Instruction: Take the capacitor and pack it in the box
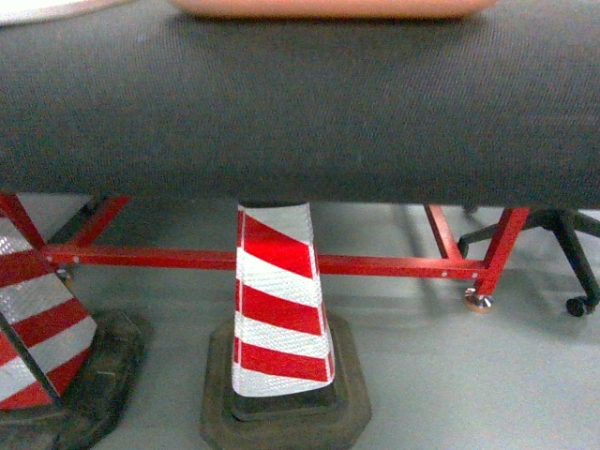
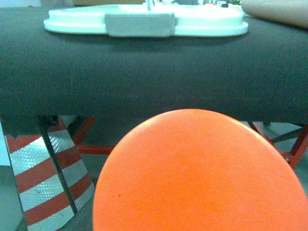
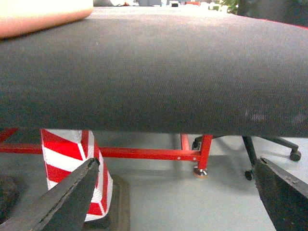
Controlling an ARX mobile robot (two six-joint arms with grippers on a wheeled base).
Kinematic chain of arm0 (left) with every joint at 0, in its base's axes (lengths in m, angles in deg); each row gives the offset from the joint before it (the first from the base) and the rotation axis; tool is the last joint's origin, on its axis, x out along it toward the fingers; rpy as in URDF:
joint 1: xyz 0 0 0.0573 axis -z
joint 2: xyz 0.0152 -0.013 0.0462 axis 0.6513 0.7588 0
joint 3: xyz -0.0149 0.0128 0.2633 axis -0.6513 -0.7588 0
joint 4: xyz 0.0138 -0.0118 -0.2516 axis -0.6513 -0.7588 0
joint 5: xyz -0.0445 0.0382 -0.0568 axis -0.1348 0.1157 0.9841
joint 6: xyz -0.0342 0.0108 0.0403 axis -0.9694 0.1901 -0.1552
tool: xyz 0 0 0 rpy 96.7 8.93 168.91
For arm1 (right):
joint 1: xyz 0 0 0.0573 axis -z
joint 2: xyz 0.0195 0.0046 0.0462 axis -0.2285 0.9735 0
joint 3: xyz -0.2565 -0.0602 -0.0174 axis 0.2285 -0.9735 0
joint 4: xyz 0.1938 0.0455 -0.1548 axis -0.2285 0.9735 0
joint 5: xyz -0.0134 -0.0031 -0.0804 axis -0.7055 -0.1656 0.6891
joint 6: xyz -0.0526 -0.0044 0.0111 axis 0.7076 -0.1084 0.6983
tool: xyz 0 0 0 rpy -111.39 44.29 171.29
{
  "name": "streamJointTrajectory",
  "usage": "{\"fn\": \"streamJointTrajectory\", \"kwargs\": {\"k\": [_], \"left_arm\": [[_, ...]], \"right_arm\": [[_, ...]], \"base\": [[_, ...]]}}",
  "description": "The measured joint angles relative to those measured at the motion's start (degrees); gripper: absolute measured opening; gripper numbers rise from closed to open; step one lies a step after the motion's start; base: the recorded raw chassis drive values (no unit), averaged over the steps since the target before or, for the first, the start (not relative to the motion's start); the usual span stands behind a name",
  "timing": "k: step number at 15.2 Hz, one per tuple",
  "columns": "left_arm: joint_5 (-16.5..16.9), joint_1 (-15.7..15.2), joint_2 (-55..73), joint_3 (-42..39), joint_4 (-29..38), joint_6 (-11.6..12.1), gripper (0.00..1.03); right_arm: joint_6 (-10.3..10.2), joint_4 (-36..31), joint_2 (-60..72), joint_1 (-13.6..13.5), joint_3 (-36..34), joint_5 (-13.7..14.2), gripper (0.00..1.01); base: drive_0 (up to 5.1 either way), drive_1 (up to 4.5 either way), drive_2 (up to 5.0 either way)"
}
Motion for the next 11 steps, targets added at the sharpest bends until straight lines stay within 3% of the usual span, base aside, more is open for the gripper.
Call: {"fn": "streamJointTrajectory", "kwargs": {"k": [11], "left_arm": [[0.02, 0.0, 0.0, 0.0, 0.02, 0.02, 0.44]], "right_arm": [[-0.02, -0.02, 0.0, 0.0, 0.0, -0.04, 0.98]], "base": [[0.0, 0.0, 0.0]]}}
